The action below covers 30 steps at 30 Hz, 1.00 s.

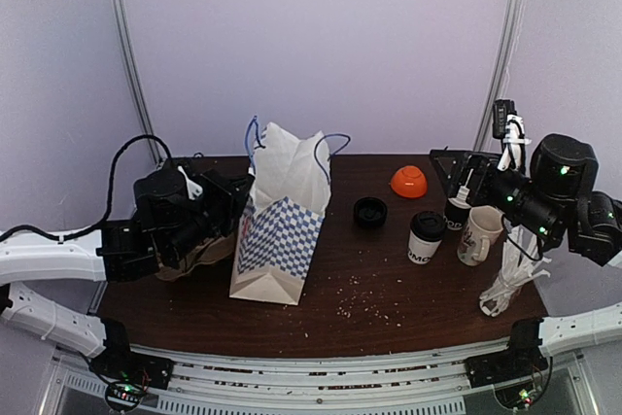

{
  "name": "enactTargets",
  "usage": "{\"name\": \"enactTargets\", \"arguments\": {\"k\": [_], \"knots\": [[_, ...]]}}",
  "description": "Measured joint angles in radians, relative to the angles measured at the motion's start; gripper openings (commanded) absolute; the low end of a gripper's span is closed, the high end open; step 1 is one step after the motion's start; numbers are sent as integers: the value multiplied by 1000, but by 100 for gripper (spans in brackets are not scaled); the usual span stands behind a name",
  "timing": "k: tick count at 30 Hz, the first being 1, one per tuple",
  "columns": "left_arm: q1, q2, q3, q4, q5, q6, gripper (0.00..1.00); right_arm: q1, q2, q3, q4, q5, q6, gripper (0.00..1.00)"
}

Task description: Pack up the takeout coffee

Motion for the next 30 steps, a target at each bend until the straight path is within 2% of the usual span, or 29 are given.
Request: {"name": "enactTargets", "arguments": {"k": [8, 16, 22, 26, 30], "knots": [[0, -149, -18, -172, -4, -12, 52, 0, 35, -11, -1, -4, 14, 99], [0, -188, -4, -326, 8, 54, 70, 0, 95, -2, -23, -28, 23, 100], [0, -193, 31, -405, 33, 160, 95, -1, 165, 2, -46, -95, 63, 100], [0, -156, 136, -468, 64, 286, 98, -1, 209, 3, -24, -177, 108, 100], [0, -39, 324, -545, 103, 414, 98, -3, 270, 23, 24, -255, 154, 100]]}}
